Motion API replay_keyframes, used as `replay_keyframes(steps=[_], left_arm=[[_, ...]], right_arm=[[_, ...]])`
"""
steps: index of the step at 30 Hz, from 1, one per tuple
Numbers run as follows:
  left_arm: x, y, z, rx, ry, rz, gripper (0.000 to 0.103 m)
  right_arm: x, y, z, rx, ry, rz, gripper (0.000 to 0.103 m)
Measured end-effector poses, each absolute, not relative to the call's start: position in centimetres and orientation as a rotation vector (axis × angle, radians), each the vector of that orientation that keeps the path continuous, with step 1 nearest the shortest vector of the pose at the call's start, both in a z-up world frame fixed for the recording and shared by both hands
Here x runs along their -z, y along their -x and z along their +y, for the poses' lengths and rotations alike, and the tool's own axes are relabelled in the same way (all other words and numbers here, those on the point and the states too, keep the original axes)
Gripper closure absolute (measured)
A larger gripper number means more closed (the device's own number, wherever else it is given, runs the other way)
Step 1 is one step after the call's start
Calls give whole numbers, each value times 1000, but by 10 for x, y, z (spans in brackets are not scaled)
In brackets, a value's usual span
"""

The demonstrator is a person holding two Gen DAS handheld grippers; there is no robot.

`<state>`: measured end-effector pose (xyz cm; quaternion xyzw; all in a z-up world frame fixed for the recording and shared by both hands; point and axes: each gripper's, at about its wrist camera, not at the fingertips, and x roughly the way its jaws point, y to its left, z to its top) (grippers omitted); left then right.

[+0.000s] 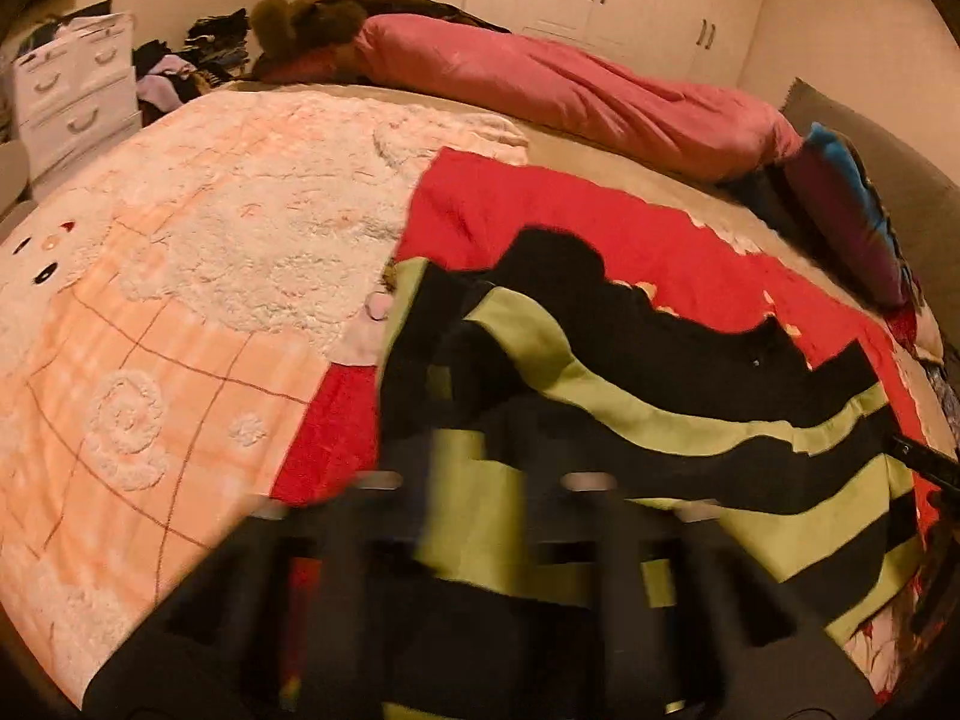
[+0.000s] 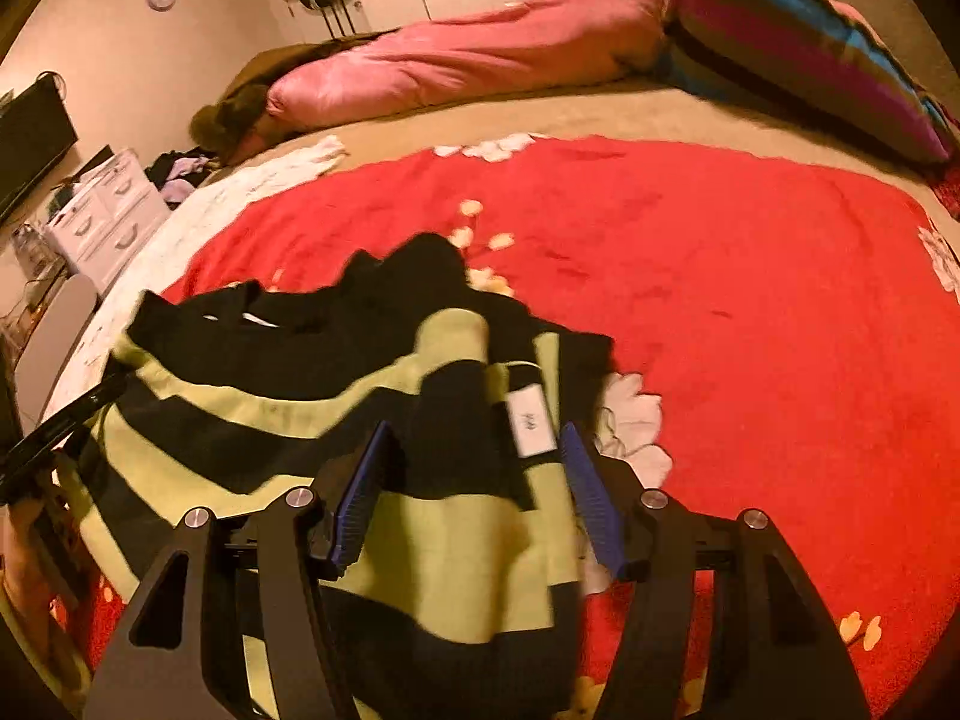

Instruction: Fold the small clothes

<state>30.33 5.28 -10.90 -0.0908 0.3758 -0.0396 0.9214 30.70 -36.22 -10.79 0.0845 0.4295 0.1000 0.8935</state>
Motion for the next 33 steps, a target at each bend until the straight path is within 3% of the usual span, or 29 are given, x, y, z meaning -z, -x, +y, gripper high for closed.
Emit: replay_keyframes(steps=[1,4,9,12,20,25,33], left_arm=[[102,-300,63,78,238,731,102],[87,-294,84,63,324,649,102],[107,-304,88,13,331,715,101],[107,-302,93,8,356,707,100],[108,-298,95,7,362,696,98],[107,-298,96,2,363,689,98],[107,-298,97,8,369,693,98]], right_arm=[[106,-306,-363,-211,-190,887,46],[101,-305,-370,-200,-237,866,46],[98,-309,-390,-120,-298,855,46],[101,-318,-388,-113,-263,888,55],[93,-324,-350,-330,-224,889,53],[89,-337,-382,-154,-326,856,55],[105,-357,-346,-212,-106,968,57]])
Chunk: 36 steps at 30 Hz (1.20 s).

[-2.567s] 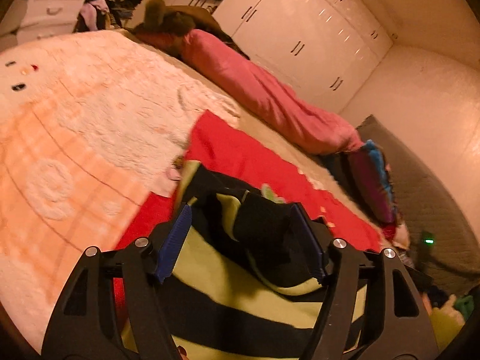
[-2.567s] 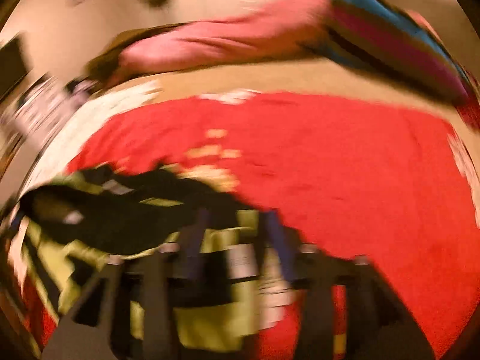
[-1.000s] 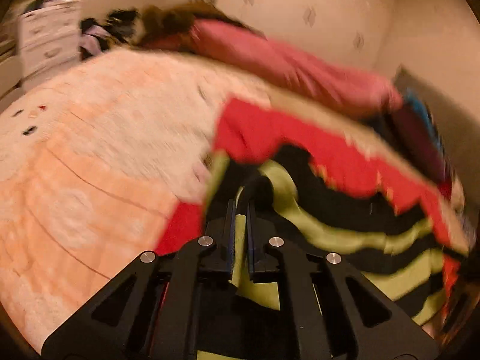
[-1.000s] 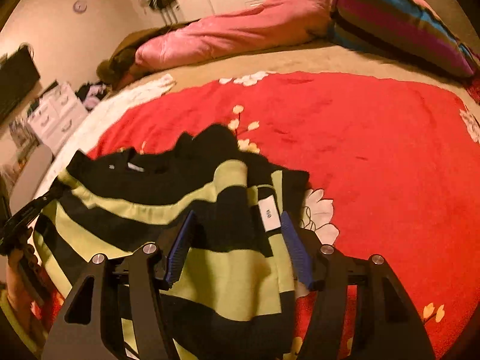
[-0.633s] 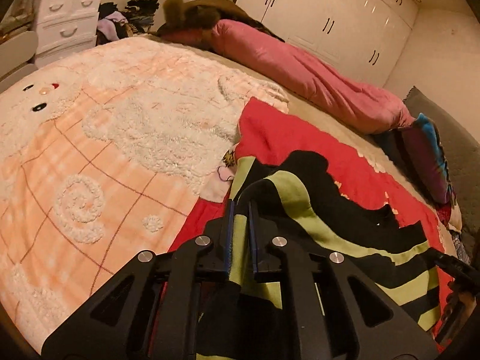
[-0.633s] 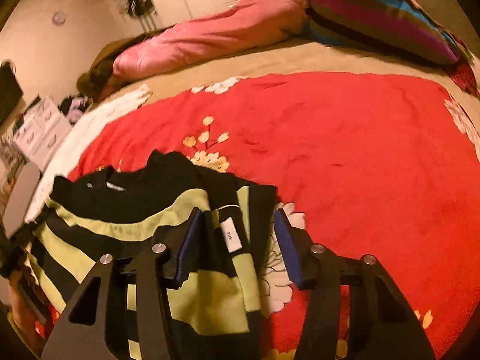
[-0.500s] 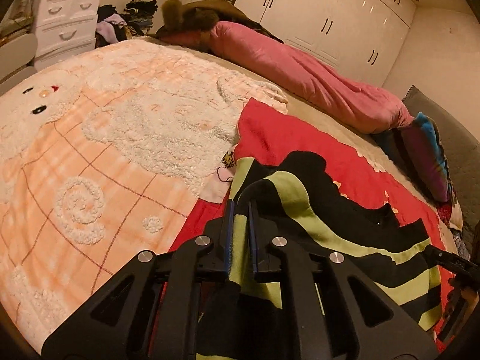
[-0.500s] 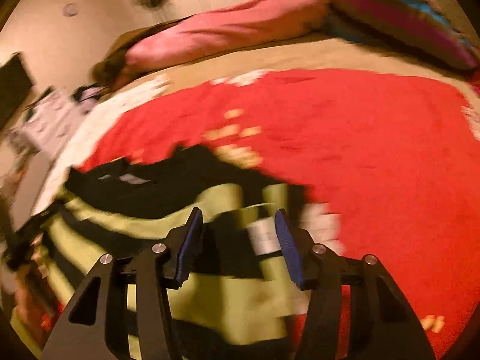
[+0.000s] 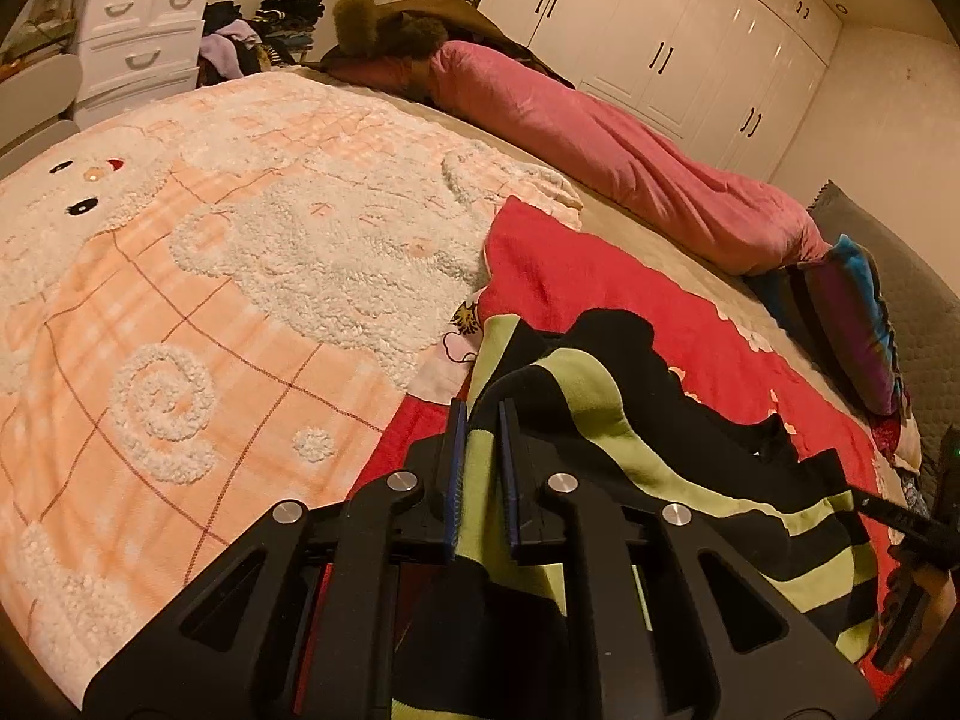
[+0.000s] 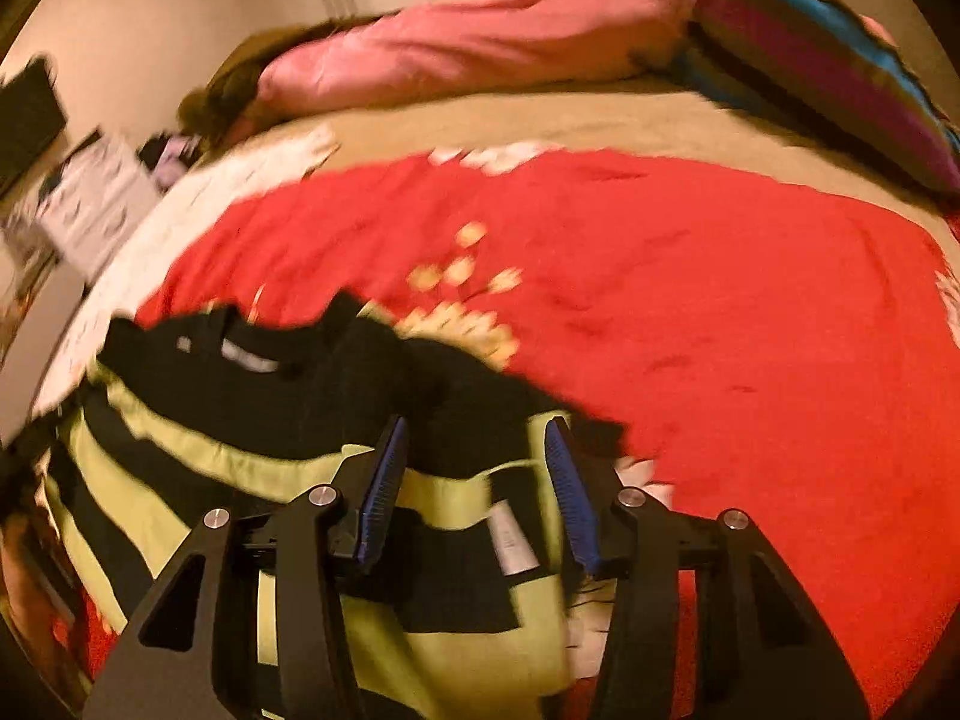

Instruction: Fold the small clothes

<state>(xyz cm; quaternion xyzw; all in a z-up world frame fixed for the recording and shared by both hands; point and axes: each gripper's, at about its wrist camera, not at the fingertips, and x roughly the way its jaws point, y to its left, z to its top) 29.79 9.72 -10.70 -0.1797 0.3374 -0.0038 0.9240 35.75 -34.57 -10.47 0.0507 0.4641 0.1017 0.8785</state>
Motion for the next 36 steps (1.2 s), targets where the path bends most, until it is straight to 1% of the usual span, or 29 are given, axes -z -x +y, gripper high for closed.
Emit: replay_keyframes(steps=[4,8,10,11,12,14,15,16,19,21,22,26,28,30,32,33,34,36], left_arm=[[107,-298,97,12,366,694,98],[108,-299,96,12,368,699,98],[109,-299,95,11,367,702,98],[108,-300,95,12,365,702,98],[108,-300,95,12,362,702,98],[108,-299,95,15,360,703,98],[108,-299,95,15,358,703,98],[107,-299,95,15,355,704,98],[107,-299,94,13,351,706,98],[108,-299,93,15,349,707,98],[108,-300,92,14,343,709,98],[108,-300,92,5,334,715,98],[110,-301,92,1,334,724,96],[112,-302,92,-9,338,733,93],[112,-302,93,-12,338,736,92],[112,-302,93,-15,336,737,91],[111,-302,92,-17,333,736,91],[109,-301,92,-22,326,734,88]], right_arm=[[116,-353,-336,-191,-68,985,56],[115,-349,-328,-195,-18,973,56],[116,-343,-318,-200,68,966,56],[121,-341,-307,-196,156,975,56],[125,-342,-302,-195,202,985,60],[130,-343,-297,-191,244,999,72],[130,-344,-299,-169,259,996,90],[127,-344,-304,-158,242,983,90],[113,-345,-341,-99,74,936,91],[115,-350,-371,-79,-96,955,91],[118,-351,-380,-58,-136,958,103],[138,-355,-405,48,-174,1007,103],[137,-349,-403,48,-148,990,103],[128,-341,-400,39,-144,957,101],[109,-326,-391,32,-94,893,83],[102,-321,-387,27,-72,865,64],[93,-310,-380,10,-50,828,55],[77,-294,-361,-65,-7,770,55]])
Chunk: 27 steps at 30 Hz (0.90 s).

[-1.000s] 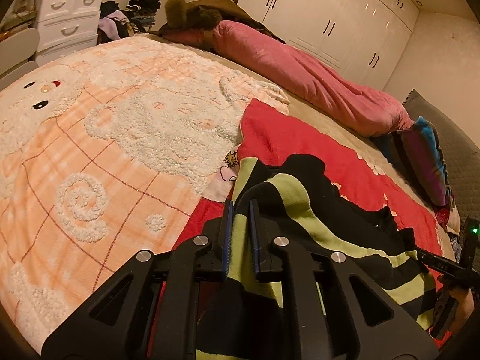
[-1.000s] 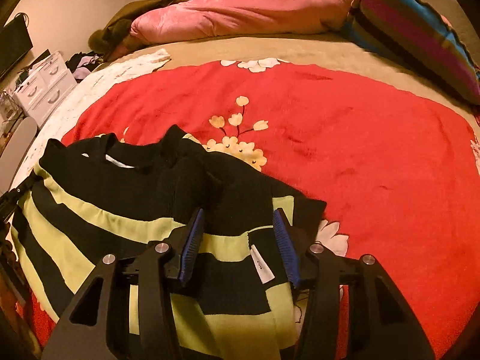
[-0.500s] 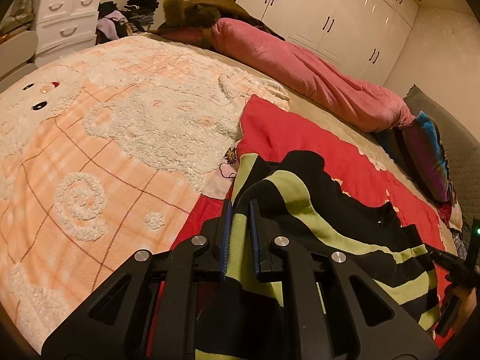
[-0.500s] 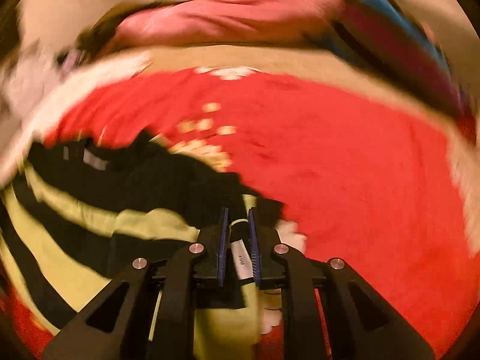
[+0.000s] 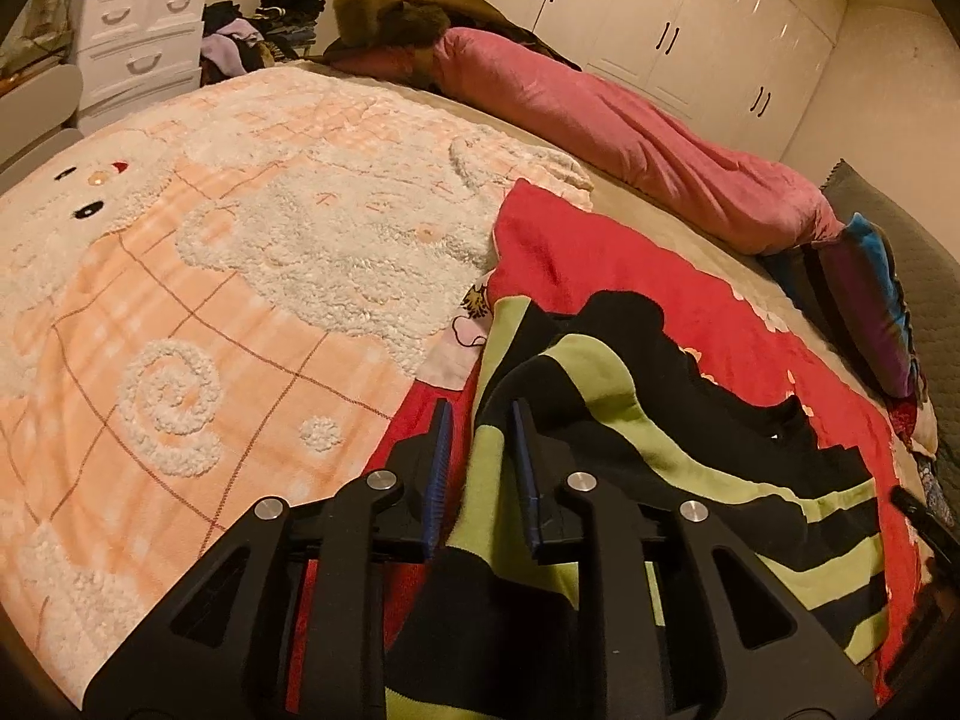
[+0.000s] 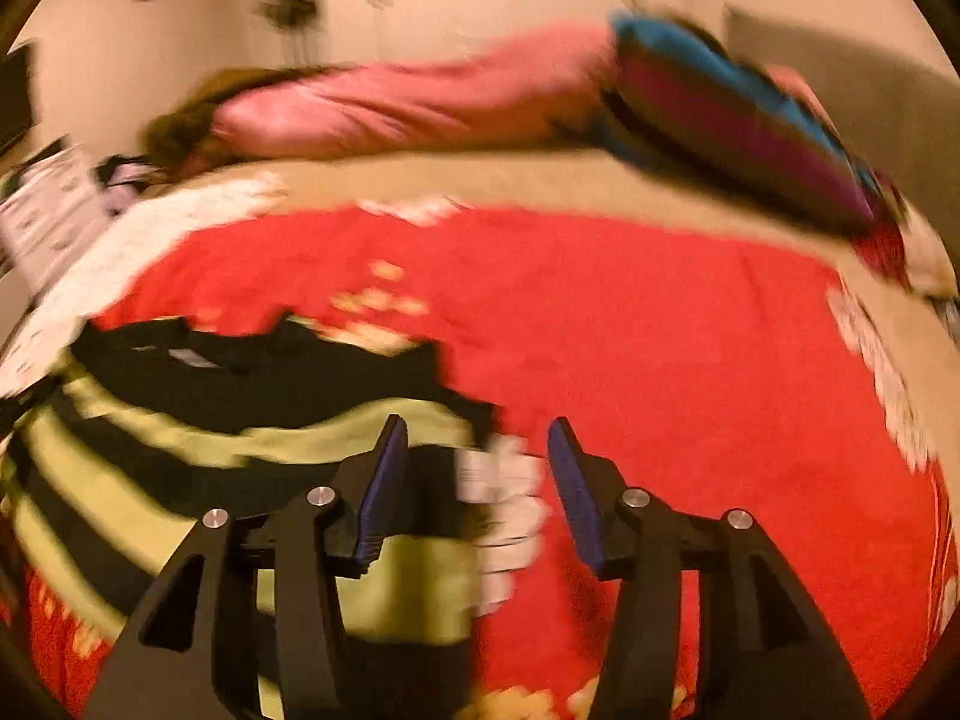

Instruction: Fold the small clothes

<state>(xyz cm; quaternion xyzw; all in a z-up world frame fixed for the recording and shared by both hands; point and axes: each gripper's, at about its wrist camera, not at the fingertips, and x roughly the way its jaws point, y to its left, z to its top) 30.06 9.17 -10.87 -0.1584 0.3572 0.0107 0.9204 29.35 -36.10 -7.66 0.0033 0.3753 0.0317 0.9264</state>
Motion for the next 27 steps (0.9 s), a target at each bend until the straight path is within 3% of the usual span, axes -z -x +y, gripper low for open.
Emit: replay_keyframes(steps=[7,10,15,17,19,22,27], left_arm=[[102,-296,92,-31,299,745,73],[108,-298,92,-37,297,778,72],[114,-300,97,-45,323,792,67],[109,-298,98,-46,325,780,62],[103,-295,100,-46,335,766,56],[91,-287,107,-69,344,730,52],[77,-273,127,-116,395,691,42]], right_arm=[[88,-270,-325,-216,25,858,54],[117,-280,-337,-152,18,980,54],[125,-283,-355,-123,-107,990,53],[116,-275,-348,-128,-84,968,47],[101,-262,-342,-155,-89,912,34],[83,-243,-329,-192,-64,844,21],[61,-219,-279,-287,28,756,9]])
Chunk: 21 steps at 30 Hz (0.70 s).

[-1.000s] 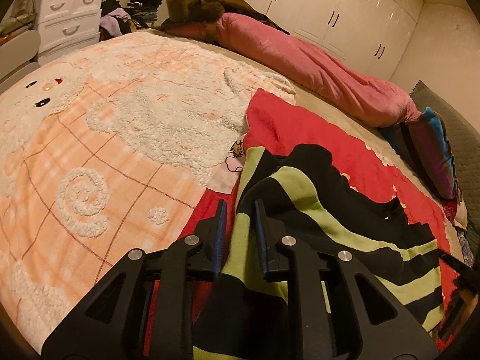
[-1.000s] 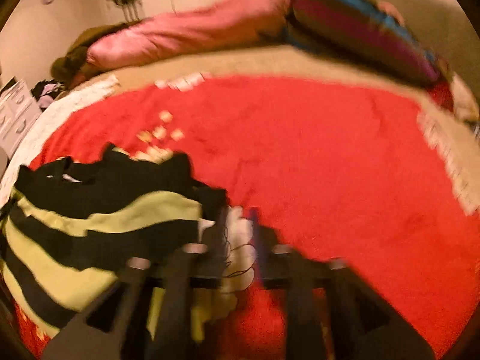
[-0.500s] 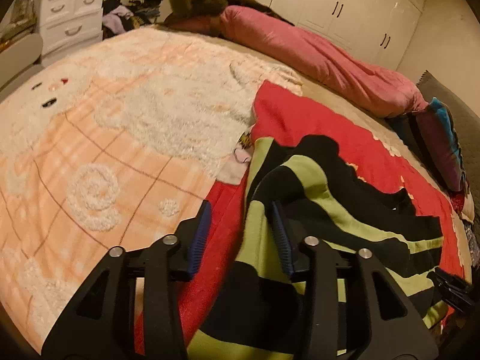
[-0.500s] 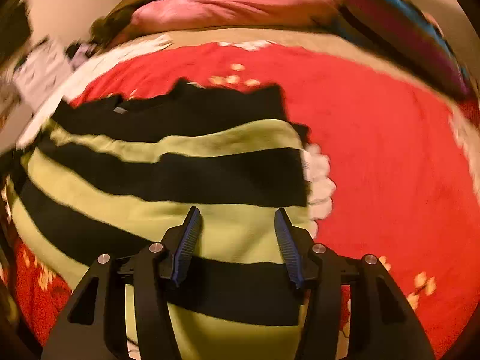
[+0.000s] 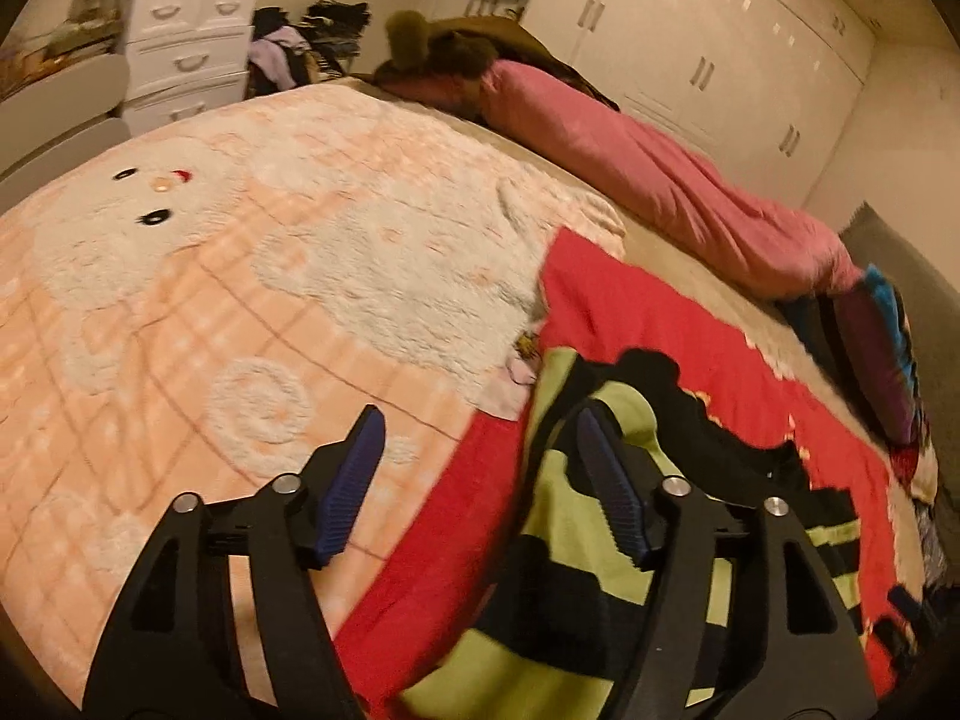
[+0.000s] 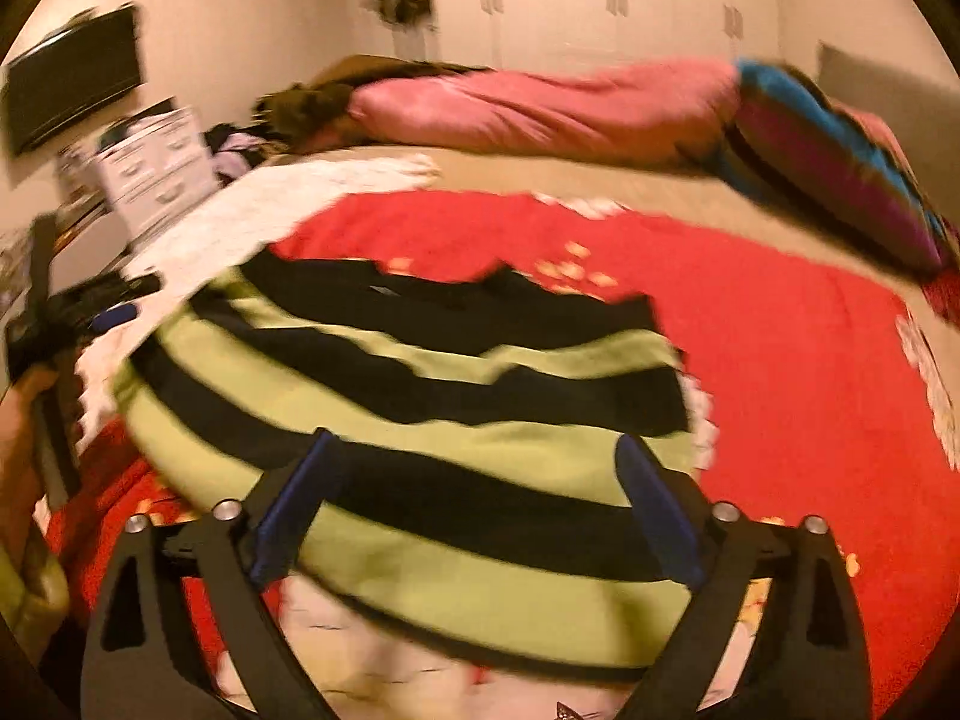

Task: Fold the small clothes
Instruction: 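Open both grippers and withdraw them from the folded shirt, then grasp the folded striped shirt edge with both grippers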

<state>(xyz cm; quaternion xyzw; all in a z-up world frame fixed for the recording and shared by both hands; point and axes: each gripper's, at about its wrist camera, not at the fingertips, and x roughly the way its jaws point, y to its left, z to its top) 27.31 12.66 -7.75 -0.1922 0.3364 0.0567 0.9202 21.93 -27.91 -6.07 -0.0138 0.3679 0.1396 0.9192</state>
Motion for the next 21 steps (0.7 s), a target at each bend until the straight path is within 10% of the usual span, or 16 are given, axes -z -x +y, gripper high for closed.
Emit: replay_keyframes(steps=[21], left_arm=[[84,-245,189,-237,533,675,22]], right_arm=[[116,-214,-27,-593,498,718,8]])
